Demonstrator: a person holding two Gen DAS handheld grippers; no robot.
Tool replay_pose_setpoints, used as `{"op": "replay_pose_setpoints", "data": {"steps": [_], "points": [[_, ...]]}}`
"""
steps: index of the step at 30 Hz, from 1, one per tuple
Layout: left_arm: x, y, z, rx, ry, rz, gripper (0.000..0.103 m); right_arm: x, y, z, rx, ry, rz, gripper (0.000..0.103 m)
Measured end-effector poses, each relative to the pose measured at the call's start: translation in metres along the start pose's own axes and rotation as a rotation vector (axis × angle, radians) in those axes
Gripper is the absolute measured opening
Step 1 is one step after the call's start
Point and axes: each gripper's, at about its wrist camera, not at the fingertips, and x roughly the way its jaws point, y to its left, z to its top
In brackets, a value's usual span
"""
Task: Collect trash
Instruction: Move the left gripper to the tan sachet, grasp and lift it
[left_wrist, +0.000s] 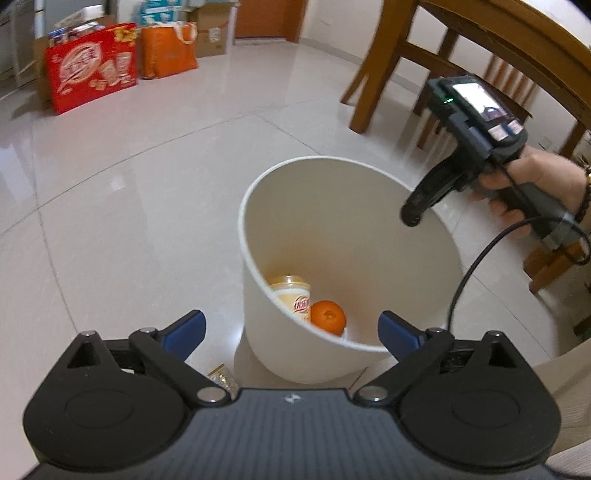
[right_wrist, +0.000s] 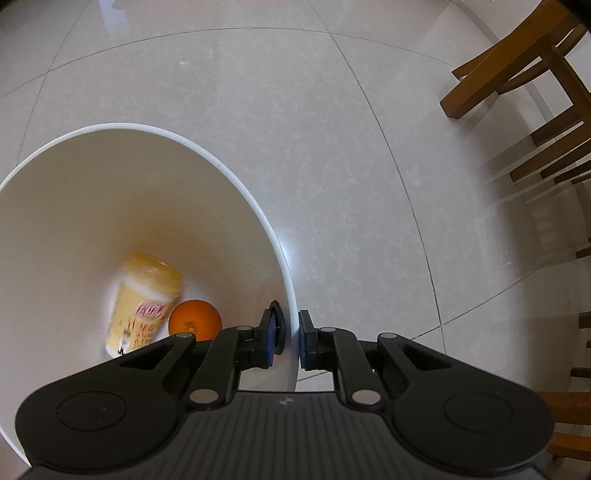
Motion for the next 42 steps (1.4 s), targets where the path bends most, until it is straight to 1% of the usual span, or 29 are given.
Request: {"op": "replay_pose_setpoints", "data": {"steps": [4,6,9,13,17,19,22,25,27,31,34,37,39,41,42], "points": [[0.005,0.007,-0.033,0.000,-0.029,0.066,0.100,0.000,0.001,0.000,0.000,-0.002,-0.002,0.015],[0.010,0.011,-0.048,-0.001,-0.014,0.072,0.100,0.000,0.001,0.001,-0.001,-0.003,-0.003,0.015],[0.025,0.015,-0.073,0.000,0.054,0.102,0.100,0.000,0.001,0.001,0.000,-0.003,-0.004,0.015],[0.051,0.016,-0.118,0.083,0.160,0.138,0.100,0.000,0.002,0.001,0.002,-0.002,-0.002,0.015],[0.083,0.012,-0.171,0.172,0.273,0.115,0.098,0.000,0.001,0.002,-0.001,-0.004,-0.004,0.015],[0.098,0.012,-0.193,0.197,0.321,0.111,0.096,0.000,0.000,0.002,0.001,-0.004,-0.004,0.015],[0.113,0.012,-0.221,0.248,0.368,0.113,0.096,-0.001,0.001,0.000,0.000,-0.005,-0.005,0.015],[0.125,0.020,-0.230,0.254,0.398,0.114,0.095,-0.001,0.002,-0.001,-0.006,-0.006,-0.010,0.015],[0.132,0.020,-0.234,0.275,0.404,0.114,0.095,-0.001,0.002,-0.001,-0.006,-0.005,-0.013,0.016],[0.142,0.014,-0.240,0.332,0.445,0.104,0.094,-0.001,0.002,-0.001,-0.005,-0.004,-0.012,0.016],[0.147,0.013,-0.244,0.363,0.456,0.107,0.087,-0.001,0.002,-0.001,-0.005,-0.004,-0.013,0.016],[0.151,0.016,-0.246,0.348,0.472,0.110,0.085,-0.001,0.003,-0.001,-0.006,-0.005,-0.016,0.016],[0.151,0.017,-0.247,0.334,0.474,0.098,0.084,-0.001,0.003,-0.001,-0.006,-0.005,-0.016,0.016],[0.150,0.018,-0.246,0.319,0.475,0.089,0.078,-0.001,0.003,-0.001,-0.005,-0.005,-0.015,0.016],[0.149,0.017,-0.246,0.313,0.468,0.083,0.073,-0.001,0.003,-0.001,-0.004,-0.005,-0.015,0.016]]}}
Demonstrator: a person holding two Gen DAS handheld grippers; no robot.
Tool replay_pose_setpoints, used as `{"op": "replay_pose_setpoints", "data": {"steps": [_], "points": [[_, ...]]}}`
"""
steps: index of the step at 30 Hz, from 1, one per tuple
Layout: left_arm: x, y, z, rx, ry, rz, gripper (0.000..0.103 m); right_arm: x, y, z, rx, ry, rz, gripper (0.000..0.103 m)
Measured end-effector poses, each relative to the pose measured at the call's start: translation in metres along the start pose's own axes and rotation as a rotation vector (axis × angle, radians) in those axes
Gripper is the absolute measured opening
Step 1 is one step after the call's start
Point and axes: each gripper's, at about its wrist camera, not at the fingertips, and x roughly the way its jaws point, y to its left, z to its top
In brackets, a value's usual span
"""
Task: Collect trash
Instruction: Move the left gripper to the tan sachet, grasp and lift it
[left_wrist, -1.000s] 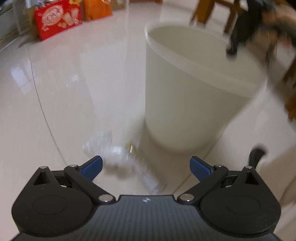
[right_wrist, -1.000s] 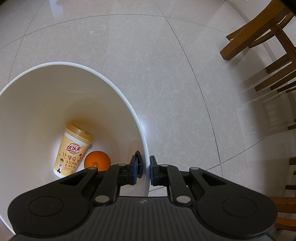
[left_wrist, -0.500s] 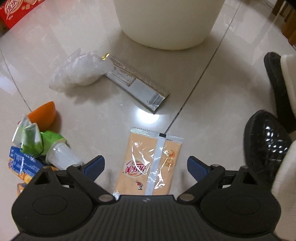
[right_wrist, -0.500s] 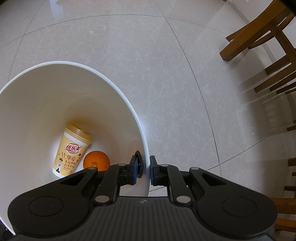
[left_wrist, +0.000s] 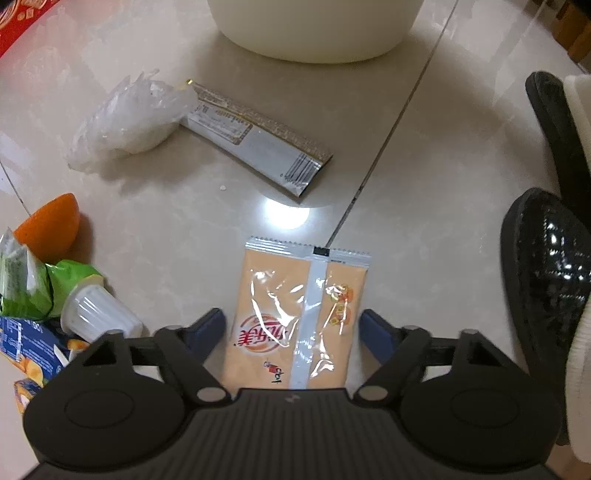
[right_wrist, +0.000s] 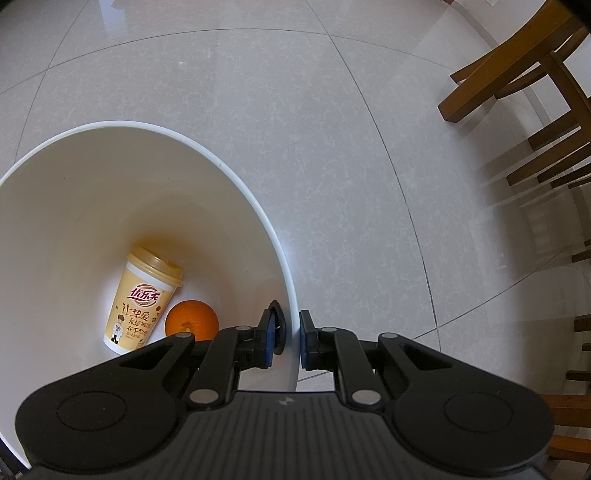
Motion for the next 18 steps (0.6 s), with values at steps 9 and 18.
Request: {"op": "replay_pose_setpoints", "data": {"steps": [9,18], "points": [[-0.013,0.003,0.001,-0.063,-0.017,-0.003,0.064,0.000,0.000,0.000,0.000,-0.001,0.001,0.016],[-0.080,0.018,0.025,-0.084,-0.008,-0.026,0.063,-0.001,-0.002,0.001,-0.001,-0.001,0.001,0.016]]}}
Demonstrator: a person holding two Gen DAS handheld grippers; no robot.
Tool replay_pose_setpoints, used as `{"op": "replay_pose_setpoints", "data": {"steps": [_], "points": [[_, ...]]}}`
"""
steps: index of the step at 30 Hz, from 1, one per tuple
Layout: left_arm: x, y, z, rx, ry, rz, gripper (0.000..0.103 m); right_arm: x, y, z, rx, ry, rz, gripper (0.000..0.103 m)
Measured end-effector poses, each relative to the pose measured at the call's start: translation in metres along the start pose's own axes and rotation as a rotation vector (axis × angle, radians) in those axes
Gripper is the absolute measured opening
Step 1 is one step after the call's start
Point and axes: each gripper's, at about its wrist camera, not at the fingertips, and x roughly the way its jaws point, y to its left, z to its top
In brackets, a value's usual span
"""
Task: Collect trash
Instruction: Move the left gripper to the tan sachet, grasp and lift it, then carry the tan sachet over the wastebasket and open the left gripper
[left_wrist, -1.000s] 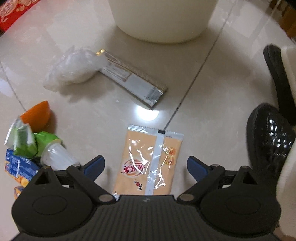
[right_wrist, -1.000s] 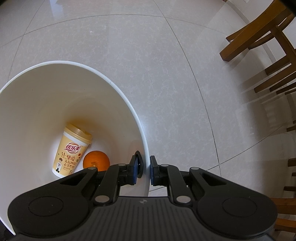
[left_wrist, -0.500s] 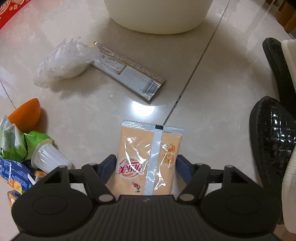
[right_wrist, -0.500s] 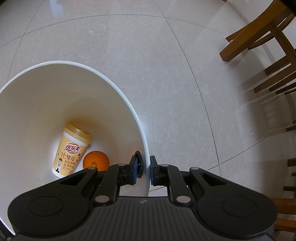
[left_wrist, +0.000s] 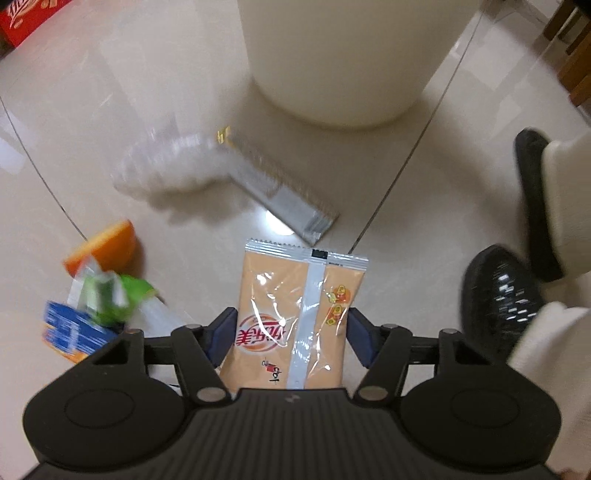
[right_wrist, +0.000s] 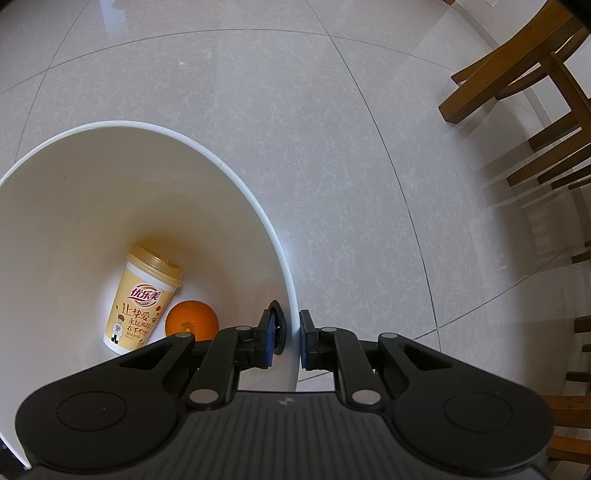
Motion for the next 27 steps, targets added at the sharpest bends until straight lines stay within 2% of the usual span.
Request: {"op": "replay_pose_setpoints", "data": {"steps": [4,8,13,16,19,23,25,27], "points": [[-0.048,0.009,0.025,0.013,-0.033,-0.024,0.063,0.000,0.000,0.000,-0.002,-0.001,-0.001,0.016],[-0.102,0.008,0.062,0.080,-0.083,0.004,0.063,0.000,0.000,-0.001,-0.001,-0.002,-0.001,0.016],[-0.161,0.008,0.108,0.136,-0.181,0.045,0.063,0.000,0.000,-0.001,-0.002,-0.002,-0.001,0.016],[-0.187,0.002,0.140,0.158,-0.252,0.036,0.063,0.000,0.000,-0.001,-0.003,-0.003,-0.001,0.016],[-0.197,-0.009,0.168,0.184,-0.313,0.006,0.063,0.001,0.002,-0.001,-0.007,-0.005,-0.004,0.016],[-0.194,-0.026,0.202,0.210,-0.356,-0.027,0.064,0.001,0.003,0.000,-0.006,-0.005,-0.005,0.016],[-0.195,-0.033,0.211,0.212,-0.379,-0.026,0.071,0.001,0.003,-0.001,-0.007,-0.007,-0.005,0.016],[-0.191,-0.035,0.216,0.218,-0.389,-0.024,0.085,0.002,0.004,0.000,-0.008,-0.006,-0.004,0.016]]}}
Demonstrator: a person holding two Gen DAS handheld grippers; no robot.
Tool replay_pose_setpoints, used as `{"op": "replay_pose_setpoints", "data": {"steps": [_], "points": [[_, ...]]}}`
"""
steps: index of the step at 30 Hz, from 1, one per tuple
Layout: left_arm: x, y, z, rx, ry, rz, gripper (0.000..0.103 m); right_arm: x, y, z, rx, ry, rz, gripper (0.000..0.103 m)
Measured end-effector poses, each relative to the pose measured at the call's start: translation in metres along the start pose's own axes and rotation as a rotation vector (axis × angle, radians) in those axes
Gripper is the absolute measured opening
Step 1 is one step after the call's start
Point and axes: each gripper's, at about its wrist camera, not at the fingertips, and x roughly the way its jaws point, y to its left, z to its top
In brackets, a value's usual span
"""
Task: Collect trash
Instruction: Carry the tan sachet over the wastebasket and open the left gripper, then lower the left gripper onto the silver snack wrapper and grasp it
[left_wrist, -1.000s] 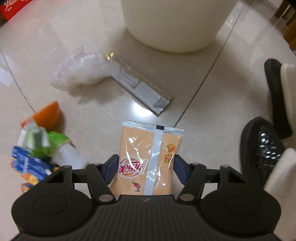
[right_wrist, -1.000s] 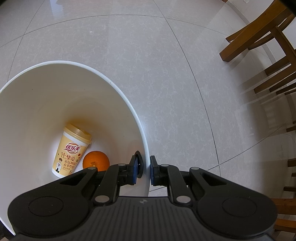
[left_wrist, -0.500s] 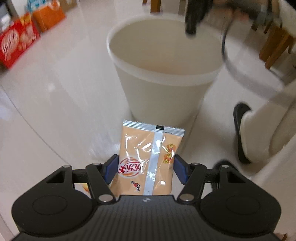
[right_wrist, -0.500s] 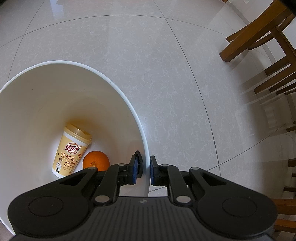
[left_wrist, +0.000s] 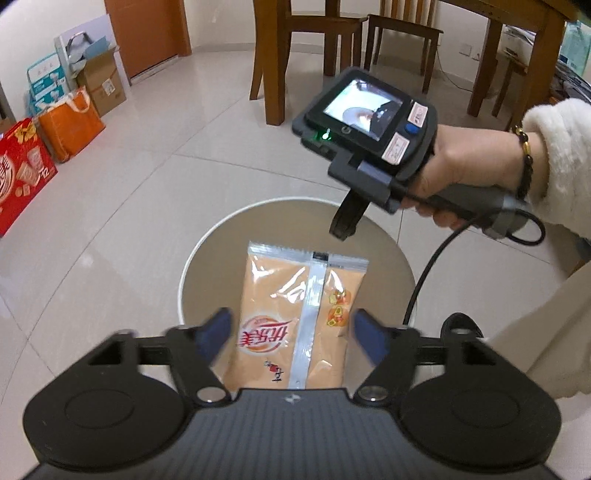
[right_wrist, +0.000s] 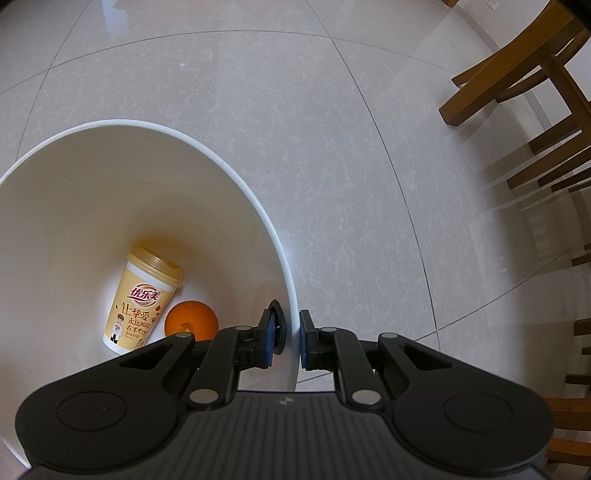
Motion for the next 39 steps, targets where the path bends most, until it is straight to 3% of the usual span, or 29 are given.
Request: {"op": "replay_pose_setpoints", "data": {"steps": [10,20,26,33,39], "points": [[-0.006,0.010,-0.015,-0.082,0.022,0.029,0.086,0.000,0.001,-0.002,-0.003,-0.005,0.000,0.016],[-0.003,0.033,-0.070,-0.291,0.065,0.144,0.086,0.000,0.005,-0.001,0.001,-0.005,-0.004,0.016],[0.024,0.035,-0.116,-0.416,0.133,0.229,0.086,-0.001,0.007,0.000,0.004,-0.005,-0.006,0.016],[0.084,0.032,-0.165,-0.559,0.217,0.203,0.086,-0.003,0.006,0.002,0.008,-0.006,-0.006,0.016],[0.145,0.029,-0.212,-0.598,0.242,0.238,0.086,-0.004,0.004,0.002,0.007,-0.009,-0.009,0.016]]}}
